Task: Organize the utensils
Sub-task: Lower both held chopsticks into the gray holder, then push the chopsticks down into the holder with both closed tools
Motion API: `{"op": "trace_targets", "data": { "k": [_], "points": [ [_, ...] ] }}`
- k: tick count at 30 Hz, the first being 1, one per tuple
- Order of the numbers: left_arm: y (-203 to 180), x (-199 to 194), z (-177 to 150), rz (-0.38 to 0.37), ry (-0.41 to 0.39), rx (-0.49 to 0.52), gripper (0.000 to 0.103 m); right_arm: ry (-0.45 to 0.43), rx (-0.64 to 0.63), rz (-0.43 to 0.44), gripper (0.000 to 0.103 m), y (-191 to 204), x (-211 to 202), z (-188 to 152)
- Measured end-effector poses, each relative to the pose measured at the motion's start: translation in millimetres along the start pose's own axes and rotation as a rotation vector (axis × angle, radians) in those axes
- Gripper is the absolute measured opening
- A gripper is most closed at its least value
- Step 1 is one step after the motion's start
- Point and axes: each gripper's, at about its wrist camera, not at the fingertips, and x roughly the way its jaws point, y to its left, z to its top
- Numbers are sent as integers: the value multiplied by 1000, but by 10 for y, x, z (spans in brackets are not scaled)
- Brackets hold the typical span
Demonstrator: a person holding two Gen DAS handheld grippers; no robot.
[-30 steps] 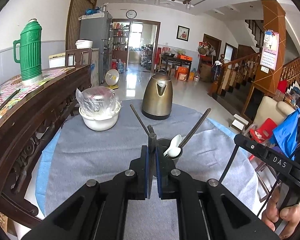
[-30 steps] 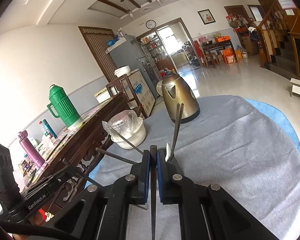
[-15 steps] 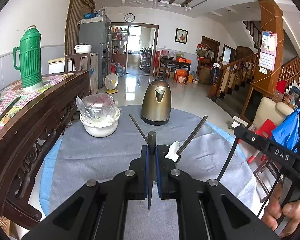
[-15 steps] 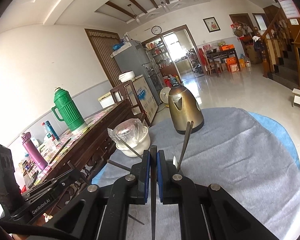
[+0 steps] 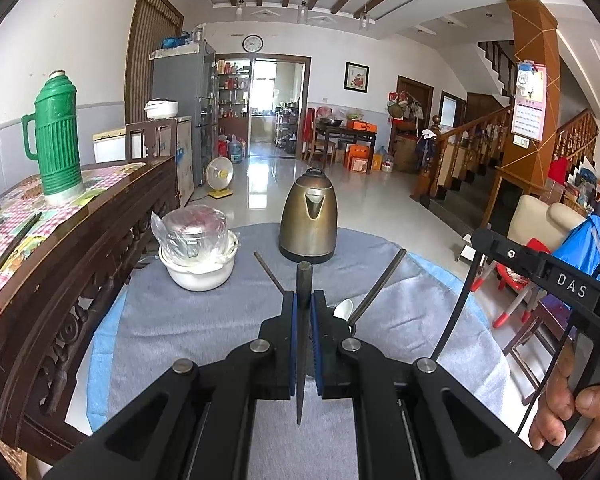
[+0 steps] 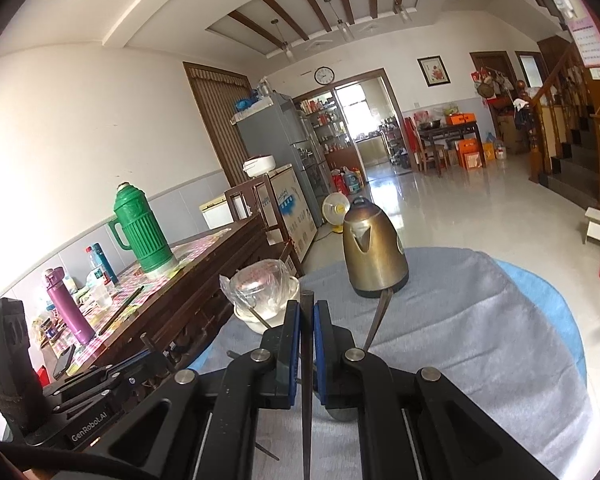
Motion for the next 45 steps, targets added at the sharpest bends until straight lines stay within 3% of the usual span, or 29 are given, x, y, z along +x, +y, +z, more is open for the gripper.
{"op": "trace_targets", "data": {
  "k": [26,45],
  "points": [
    [-252,-89,665,-24,-85,99,7,-81,-109,-8,7,259,-6,470],
    [-356,270,898,-2,-144,96,7,-206,-99,-117,7,138,456,766]
  ]
}}
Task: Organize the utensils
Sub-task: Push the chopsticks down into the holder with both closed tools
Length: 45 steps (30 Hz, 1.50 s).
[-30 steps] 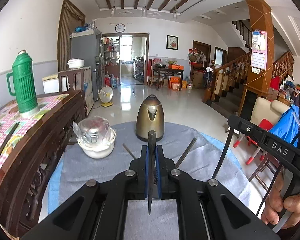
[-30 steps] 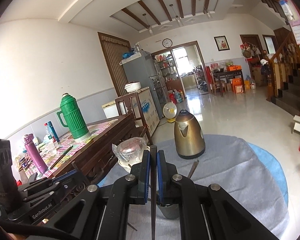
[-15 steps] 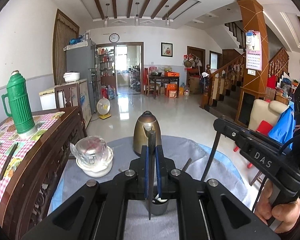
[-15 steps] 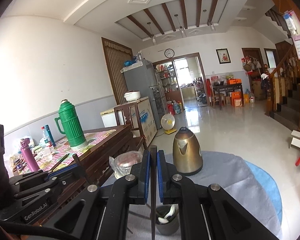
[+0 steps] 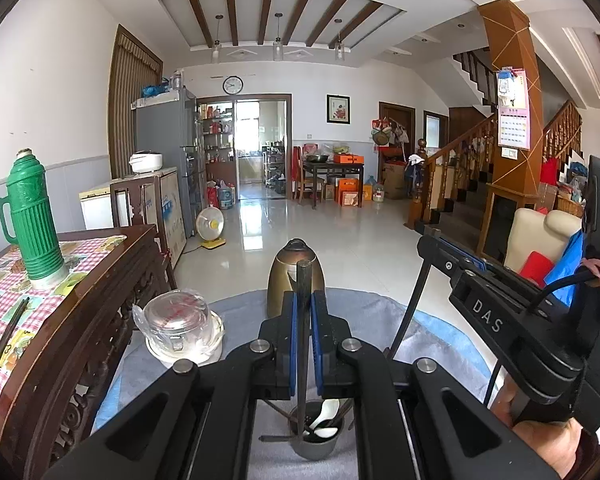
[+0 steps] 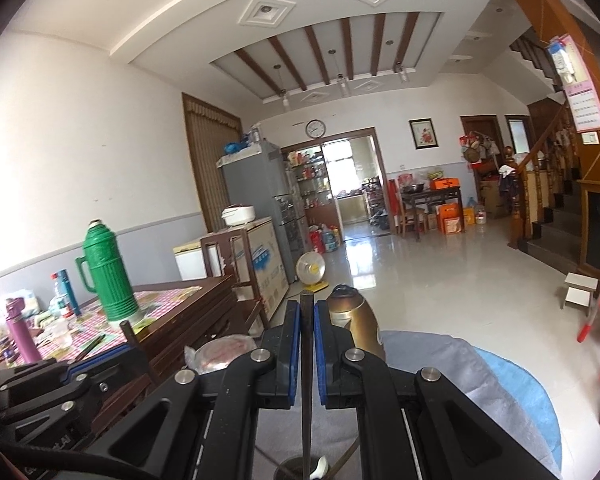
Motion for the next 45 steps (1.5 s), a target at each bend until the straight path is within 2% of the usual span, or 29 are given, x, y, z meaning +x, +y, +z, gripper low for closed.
{"op": "trace_targets", "data": {
  "k": [6,14,28,45],
  "points": [
    [-9,158,-62,-2,3,-21,7,-20,41,-23,7,-134,166,-79],
    [0,385,-171,-1,46,-50,7,-23,50,-47,7,-215,337,-229],
    [-33,541,-290,0,93,-62,7,36,70,-42,8,-278,558,-436],
    [-24,627,-402,8,129,-80,7,80,77,-35,8,-289,616,-609]
  ]
}}
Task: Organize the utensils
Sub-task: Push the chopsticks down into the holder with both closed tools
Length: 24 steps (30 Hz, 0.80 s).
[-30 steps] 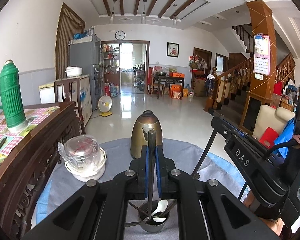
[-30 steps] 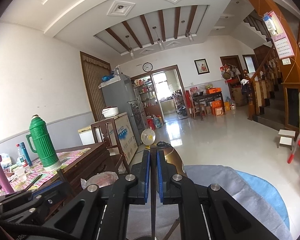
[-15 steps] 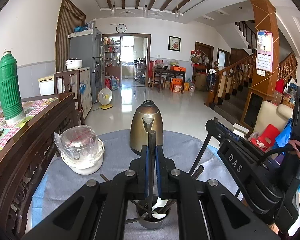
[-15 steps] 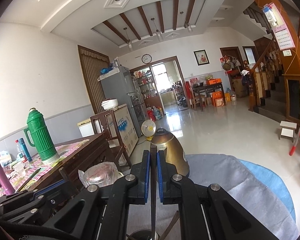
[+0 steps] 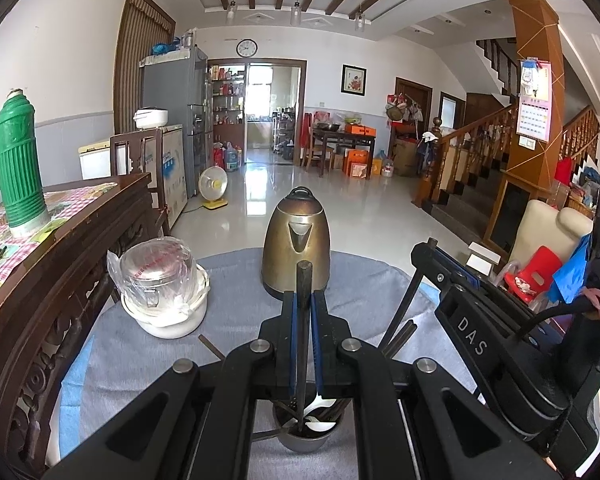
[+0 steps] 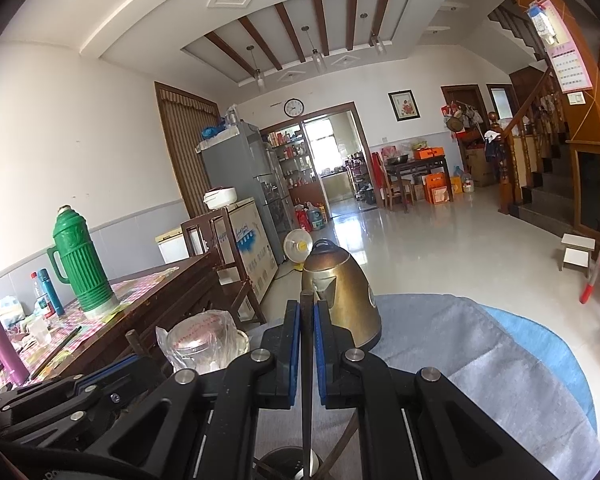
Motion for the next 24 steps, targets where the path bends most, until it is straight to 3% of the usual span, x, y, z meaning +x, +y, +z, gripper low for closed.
{"op": "trace_targets", "data": {
  "k": [24],
  "points": [
    [78,127,-135,12,48,-16,7,41,-5,14,8,21,64,-163]
  ]
}}
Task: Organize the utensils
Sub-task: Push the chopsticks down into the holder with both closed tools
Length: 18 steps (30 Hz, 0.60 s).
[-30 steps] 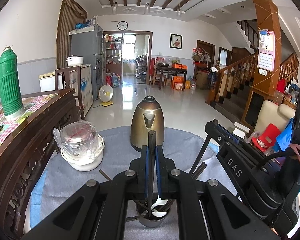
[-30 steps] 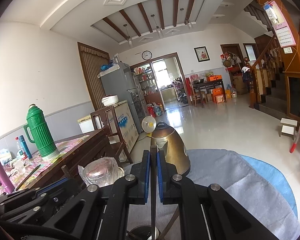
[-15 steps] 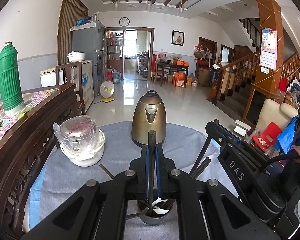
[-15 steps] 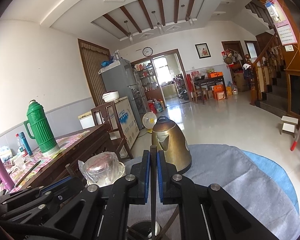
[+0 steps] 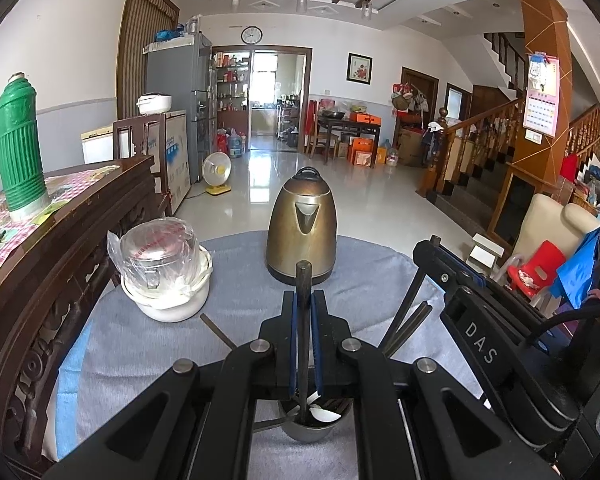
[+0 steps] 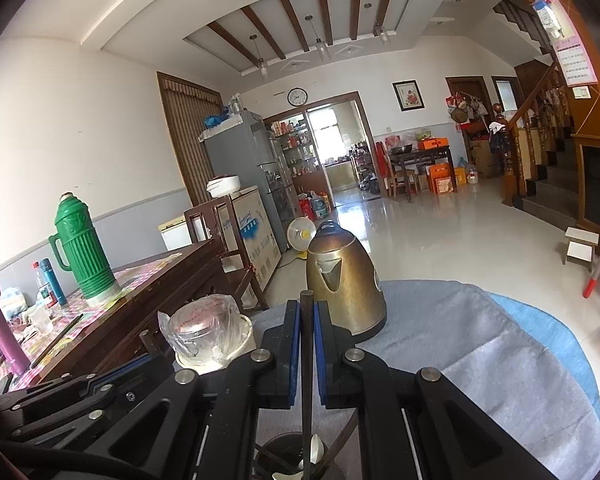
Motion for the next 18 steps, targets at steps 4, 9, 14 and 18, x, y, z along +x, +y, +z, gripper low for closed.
{"op": "trace_targets", "data": {
  "k": [4,9,14,18],
  "points": [
    [8,11,-19,3,6,-2,7,7,-1,2,8,1,7,-18],
    [8,36,-52,5,16,-3,7,17,4,5,8,-3,6,-45],
    [31,44,-89,7,25,-6,7,25,8,8,8,-4,0,-79],
    [59,49,-106,6,33,-11,7,33,15,12,8,-10,-11,-89]
  ]
}}
